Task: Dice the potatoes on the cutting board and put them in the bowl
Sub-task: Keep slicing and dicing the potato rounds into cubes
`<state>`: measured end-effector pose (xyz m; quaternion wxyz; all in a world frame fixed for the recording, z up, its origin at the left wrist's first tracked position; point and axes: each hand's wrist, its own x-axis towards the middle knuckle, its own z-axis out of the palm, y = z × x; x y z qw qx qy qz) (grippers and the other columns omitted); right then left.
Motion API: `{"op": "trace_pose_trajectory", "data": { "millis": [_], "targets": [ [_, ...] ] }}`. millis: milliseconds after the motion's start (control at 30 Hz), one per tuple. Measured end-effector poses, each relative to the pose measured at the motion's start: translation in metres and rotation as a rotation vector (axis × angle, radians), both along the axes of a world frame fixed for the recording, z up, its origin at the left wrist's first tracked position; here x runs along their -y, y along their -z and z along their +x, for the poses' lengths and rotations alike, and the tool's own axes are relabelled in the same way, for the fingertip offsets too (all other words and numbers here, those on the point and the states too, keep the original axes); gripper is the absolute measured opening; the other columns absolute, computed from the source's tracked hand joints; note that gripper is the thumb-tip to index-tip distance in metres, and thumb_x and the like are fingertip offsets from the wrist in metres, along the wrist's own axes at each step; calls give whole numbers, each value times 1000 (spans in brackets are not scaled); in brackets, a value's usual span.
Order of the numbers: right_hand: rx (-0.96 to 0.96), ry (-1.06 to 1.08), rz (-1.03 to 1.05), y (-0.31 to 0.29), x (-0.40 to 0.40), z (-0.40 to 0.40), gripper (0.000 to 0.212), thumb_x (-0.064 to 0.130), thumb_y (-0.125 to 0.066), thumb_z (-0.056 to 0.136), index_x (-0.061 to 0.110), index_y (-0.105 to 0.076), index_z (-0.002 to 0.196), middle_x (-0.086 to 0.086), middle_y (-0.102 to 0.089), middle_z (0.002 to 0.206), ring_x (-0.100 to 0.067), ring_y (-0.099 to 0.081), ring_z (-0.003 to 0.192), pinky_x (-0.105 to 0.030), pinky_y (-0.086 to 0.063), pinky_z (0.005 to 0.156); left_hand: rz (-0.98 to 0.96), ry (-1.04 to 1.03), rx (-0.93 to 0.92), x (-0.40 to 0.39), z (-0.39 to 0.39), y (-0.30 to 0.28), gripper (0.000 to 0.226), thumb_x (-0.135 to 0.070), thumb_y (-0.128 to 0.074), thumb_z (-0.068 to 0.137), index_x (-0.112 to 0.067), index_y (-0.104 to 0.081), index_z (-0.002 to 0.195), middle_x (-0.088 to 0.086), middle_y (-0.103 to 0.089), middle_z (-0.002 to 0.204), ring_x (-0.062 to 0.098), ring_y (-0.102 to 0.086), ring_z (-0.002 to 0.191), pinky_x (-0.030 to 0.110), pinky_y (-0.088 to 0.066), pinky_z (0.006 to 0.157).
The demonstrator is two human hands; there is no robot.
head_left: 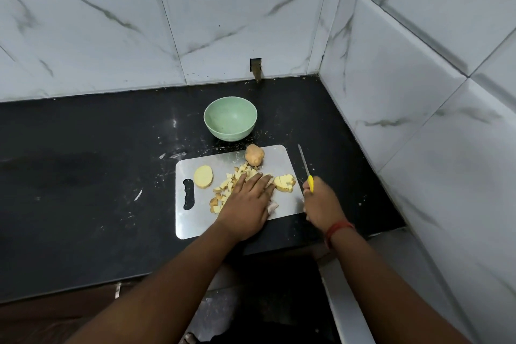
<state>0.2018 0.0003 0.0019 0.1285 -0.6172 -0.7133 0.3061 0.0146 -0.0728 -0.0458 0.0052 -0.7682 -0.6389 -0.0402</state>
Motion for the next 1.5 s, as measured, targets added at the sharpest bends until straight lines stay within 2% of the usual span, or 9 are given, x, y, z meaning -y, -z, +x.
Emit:
{"op": "trace_pose_trajectory", "data": {
  "millis": [100,333,533,700,933,1033,1133,1267,1500],
  "targets": [
    [38,33,77,4,-26,-10,21,1,-48,94,5,-61,110,-9,-52,115,-27,-58,101,-33,-47,90,36,-25,9,8,-7,1,61,-48,-27,103,-15,-52,147,8,-46,155,28,-36,147,52,-19,125],
    [179,-54,147,19,-46,-16,12,14,-52,94,11,-62,89,-7,-53,103,-24,-57,81,-37,-52,76,115,-85,29,27,-31,8,51,-42,-43,100,-16,-58,142,7,-49,151,27,-41,143,52,-15,125],
    [256,-44,110,26,-48,-17,12,17,-48,100,11,-55,107,-7,-48,118,-25,-62,81,-37,-51,71,113,-83,45,24,-27,2,54,-44,-35,102,-16,-57,142,8,-49,151,27,-41,143,53,-17,125],
    [140,72,122,26,-53,-10,22,19,-40,103,4,-53,112,-12,-51,114,-27,-58,83,-34,-42,70,143,-50,73,13,-10,-5,55,-45,-33,103,-14,-59,139,8,-52,148,27,-44,141,54,-23,123],
    [-27,213,111,20,-67,17,10,15,-64,91,16,-58,83,-5,-63,89,-20,-59,81,-27,-43,69,133,-46,70,6,-8,0,55,-45,-31,103,-14,-59,140,10,-51,148,28,-44,141,55,-23,123],
    [-67,235,118,16,-67,21,12,19,-59,93,15,-60,82,-4,-64,83,-21,-60,76,-26,-42,64,138,-57,64,6,-11,0,57,-44,-31,100,-13,-61,138,11,-54,146,29,-48,138,55,-24,123],
    [-94,183,188,13,-63,14,20,5,-52,91,18,-66,88,-2,-61,97,-18,-59,81,-25,-46,70,149,-80,69,7,-15,1,58,-41,-33,97,-11,-62,137,13,-55,144,30,-50,136,56,-25,122],
    [-224,83,169,15,-42,-13,26,1,-47,94,16,-65,106,2,-57,113,-10,-59,88,-8,-45,64,160,-159,123,11,-23,5,56,-41,-34,102,-10,-57,141,13,-53,146,30,-46,139,55,-20,123],
    [-336,-31,79,37,-6,-52,39,4,-47,98,13,-55,134,6,-49,139,-9,-49,124,-20,-38,106,143,-274,151,36,-46,14,60,-48,-34,104,-11,-44,151,12,-38,158,31,-30,149,54,-19,124]
  ]
}}
